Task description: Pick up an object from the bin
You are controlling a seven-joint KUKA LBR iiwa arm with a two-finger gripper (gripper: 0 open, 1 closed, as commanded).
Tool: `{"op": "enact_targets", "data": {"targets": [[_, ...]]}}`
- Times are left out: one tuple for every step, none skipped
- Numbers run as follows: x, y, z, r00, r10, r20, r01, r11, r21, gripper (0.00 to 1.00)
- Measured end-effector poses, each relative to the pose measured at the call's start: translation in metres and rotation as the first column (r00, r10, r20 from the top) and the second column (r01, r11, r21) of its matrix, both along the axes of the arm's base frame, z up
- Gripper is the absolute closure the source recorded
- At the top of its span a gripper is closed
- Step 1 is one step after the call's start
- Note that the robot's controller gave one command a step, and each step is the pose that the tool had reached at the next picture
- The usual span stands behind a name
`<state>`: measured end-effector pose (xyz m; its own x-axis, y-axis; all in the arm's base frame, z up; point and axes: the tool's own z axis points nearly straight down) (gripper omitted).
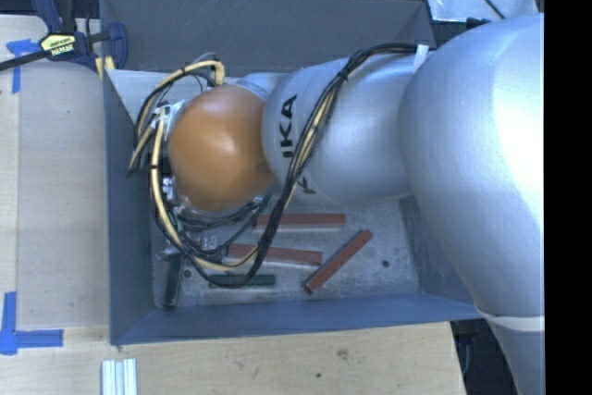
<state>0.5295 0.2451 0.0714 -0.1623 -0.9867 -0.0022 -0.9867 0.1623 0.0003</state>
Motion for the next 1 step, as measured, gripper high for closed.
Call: {"op": "enact_targets", "data": {"targets": [[-0.013, -0.0013, 0.1384, 1.0, -0.015, 0.002, 0.015, 1.0, 0.0, 1.0]]}}
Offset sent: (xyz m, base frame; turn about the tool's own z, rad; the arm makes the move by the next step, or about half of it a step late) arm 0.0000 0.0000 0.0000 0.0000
